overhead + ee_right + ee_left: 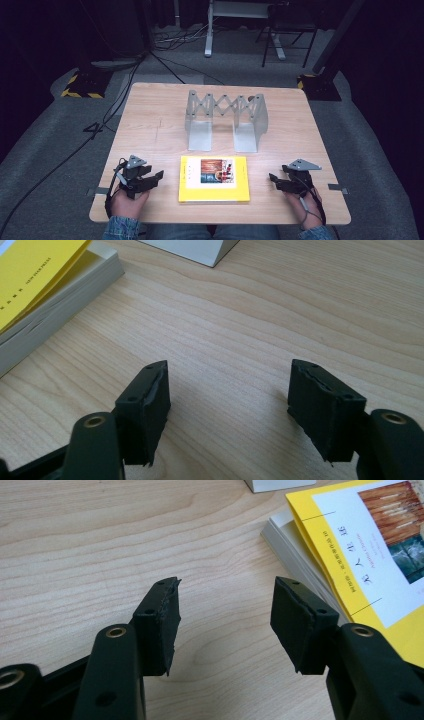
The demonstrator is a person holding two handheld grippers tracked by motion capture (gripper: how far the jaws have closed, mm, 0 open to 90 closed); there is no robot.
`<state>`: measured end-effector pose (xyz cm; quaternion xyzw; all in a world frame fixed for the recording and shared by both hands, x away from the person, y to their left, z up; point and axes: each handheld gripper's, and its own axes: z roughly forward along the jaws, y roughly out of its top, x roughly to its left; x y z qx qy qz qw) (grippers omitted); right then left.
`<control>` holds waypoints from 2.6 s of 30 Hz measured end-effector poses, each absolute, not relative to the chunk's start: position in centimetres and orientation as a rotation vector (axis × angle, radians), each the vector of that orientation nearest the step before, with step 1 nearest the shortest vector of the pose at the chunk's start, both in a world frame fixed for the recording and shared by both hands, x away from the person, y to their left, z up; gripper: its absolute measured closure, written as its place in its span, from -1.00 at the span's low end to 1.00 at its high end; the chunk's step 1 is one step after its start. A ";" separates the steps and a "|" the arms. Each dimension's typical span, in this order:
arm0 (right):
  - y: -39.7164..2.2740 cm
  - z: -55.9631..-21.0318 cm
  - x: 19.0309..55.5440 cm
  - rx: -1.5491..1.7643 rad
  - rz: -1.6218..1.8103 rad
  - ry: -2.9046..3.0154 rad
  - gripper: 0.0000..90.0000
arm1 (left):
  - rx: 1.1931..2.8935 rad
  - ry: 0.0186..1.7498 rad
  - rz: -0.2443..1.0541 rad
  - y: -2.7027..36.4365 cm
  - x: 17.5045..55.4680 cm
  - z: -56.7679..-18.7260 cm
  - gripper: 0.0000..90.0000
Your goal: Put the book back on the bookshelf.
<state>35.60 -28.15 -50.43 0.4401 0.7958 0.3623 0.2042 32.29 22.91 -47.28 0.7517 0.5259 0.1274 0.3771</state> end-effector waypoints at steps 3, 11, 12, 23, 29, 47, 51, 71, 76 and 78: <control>-28.2 -50.4 35.6 1.226 1.010 2.220 -0.26 | 1.911 1.331 0.300 22.5 32.2 -47.1 0.01; -28.1 -50.4 35.6 1.227 1.008 2.218 -0.26 | 1.957 1.276 0.252 20.2 32.2 -46.9 0.00; -28.1 -50.4 35.6 1.227 1.008 2.217 -0.25 | 1.957 1.276 0.252 20.2 32.2 -46.9 -0.01; -28.0 -50.4 35.4 1.209 1.005 2.219 -0.23 | 2.030 1.211 0.166 16.7 33.3 -47.6 -0.02; -27.5 -50.4 35.1 1.181 1.022 2.248 -0.20 | 2.059 1.216 0.140 15.5 33.6 -48.2 -0.03; -23.0 -49.0 32.5 1.027 1.195 2.493 -0.18 | 2.057 1.260 0.084 15.4 34.0 -48.6 -0.08; -21.6 -49.0 32.1 0.984 1.210 2.565 -0.22 | 2.057 1.272 0.086 15.3 34.0 -48.6 -0.07; -19.3 -49.8 31.4 0.878 1.151 2.614 -0.36 | 1.965 1.242 0.108 15.6 32.9 -47.1 0.04; -19.3 -49.9 31.3 0.884 1.152 2.598 -0.37 | 1.881 1.132 0.040 16.1 32.4 -46.2 0.10; -19.3 -49.9 31.3 0.890 1.152 2.596 -0.37 | 1.856 1.108 -0.003 16.3 32.4 -46.2 0.13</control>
